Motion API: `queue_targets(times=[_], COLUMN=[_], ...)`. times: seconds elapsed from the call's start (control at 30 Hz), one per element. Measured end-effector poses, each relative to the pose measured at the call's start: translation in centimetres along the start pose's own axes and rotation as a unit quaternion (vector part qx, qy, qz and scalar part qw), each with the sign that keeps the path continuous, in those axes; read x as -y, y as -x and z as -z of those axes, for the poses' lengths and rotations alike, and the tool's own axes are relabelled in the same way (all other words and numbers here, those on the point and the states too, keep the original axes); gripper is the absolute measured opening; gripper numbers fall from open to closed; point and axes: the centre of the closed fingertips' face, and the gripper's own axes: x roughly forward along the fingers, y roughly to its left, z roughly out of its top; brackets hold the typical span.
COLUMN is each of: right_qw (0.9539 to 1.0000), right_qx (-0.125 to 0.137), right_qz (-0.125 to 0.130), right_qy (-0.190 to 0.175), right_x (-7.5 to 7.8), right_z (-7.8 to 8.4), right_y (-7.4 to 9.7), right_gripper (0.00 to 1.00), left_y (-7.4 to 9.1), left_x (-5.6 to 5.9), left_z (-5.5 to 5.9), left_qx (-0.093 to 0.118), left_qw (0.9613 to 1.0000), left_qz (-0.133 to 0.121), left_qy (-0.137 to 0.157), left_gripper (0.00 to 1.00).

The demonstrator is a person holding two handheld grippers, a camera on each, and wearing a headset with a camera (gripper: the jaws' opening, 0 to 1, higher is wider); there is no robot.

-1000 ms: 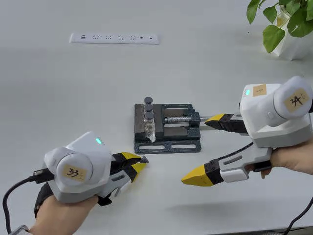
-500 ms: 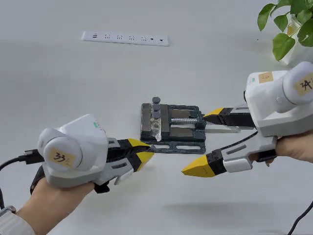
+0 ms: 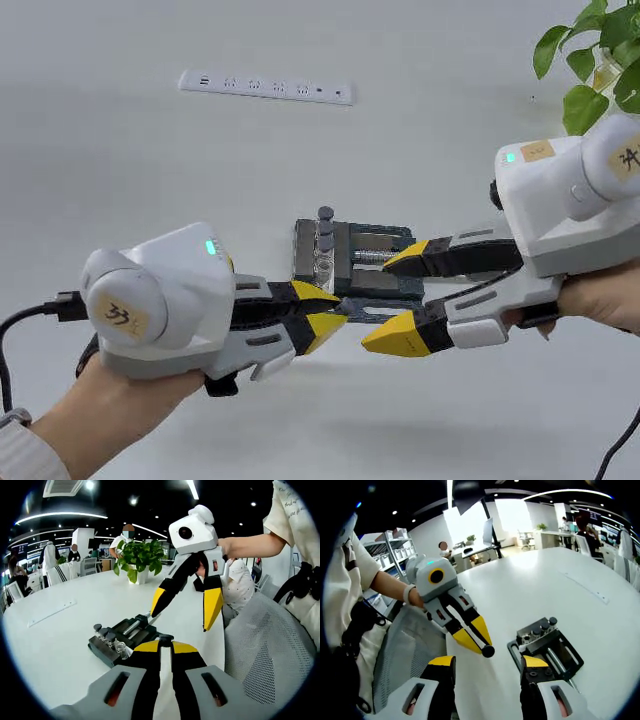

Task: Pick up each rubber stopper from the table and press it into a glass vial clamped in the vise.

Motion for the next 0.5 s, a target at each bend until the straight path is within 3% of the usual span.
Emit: queue_targets(times=[0.5], right_qw=[0.9988], right_qx=[-0.006], right_qz=[-0.048], right_qy=[-0.007], right_x=[-0.3], right_z=[-0.3], right_y=[-0.4], right_gripper=[0.23], left_y=[-0.3], left_x=[1.1], left_z=[-1.2], left_qx=[0.017], left_qw=[0.9997], left_qz=[0.019], left_qy=[-0.007], left_gripper=[0.03])
